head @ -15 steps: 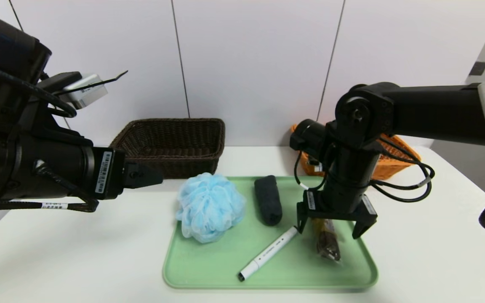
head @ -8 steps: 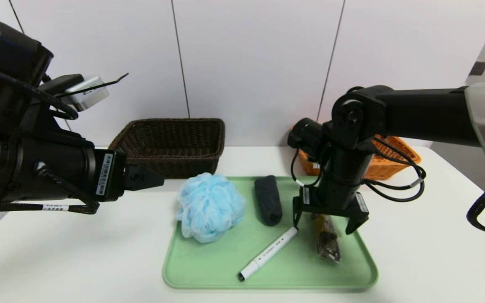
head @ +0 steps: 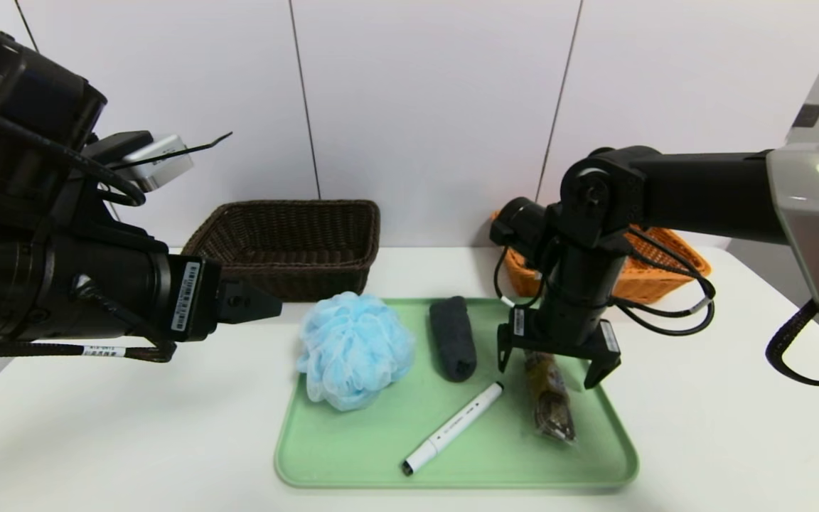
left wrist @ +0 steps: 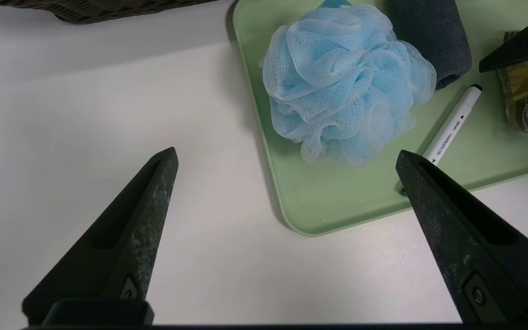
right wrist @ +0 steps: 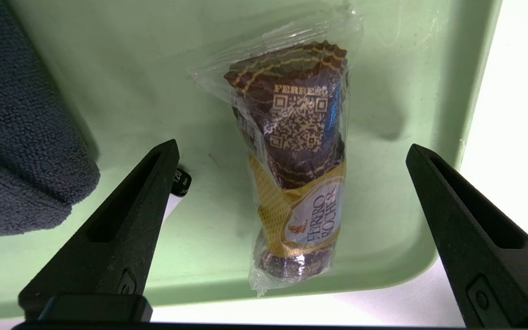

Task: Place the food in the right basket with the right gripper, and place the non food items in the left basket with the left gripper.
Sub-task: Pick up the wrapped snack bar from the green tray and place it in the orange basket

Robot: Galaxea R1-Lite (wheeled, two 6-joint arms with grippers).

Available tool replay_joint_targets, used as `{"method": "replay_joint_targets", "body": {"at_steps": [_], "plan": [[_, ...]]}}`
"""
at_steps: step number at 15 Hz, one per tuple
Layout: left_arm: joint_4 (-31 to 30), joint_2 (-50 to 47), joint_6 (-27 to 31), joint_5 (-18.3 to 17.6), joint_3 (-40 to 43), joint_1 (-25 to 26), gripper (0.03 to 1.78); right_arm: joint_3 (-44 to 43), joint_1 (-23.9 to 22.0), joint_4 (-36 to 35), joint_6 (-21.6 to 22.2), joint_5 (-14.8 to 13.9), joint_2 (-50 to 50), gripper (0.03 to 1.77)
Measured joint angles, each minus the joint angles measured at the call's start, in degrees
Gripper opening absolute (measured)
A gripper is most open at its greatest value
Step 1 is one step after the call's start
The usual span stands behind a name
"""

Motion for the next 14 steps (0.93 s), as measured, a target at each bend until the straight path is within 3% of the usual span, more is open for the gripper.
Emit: {"method": "replay_joint_targets", "body": {"at_steps": [4,8,11,12,13,14], "plan": [[0.00,0.35,0.01,0.09,-0.12,-0.06,1.69,-0.02,-0.04,0.22,0.11,0.06,0.67,1.71],[0.00,0.59,0.00,0.17,-0.23,-0.09,1.69,0.00,0.29,0.24,0.23,0.45,1.07,1.11],[0.00,0.77,-0.09,0.20,-0.23,-0.09,1.69,0.09,0.30,0.41,1.50,0.83,1.40,0.78],[0.00,0.78,-0.09,0.20,-0.20,-0.09,1.69,0.13,0.30,0.48,1.61,0.95,1.46,0.55],[0.00,0.80,-0.09,0.20,-0.17,-0.09,1.69,0.13,0.30,0.50,1.61,1.02,1.44,0.17],[0.00,0.85,-0.07,0.21,-0.17,-0.09,1.69,0.13,0.30,0.50,1.57,0.95,1.29,0.18]]}}
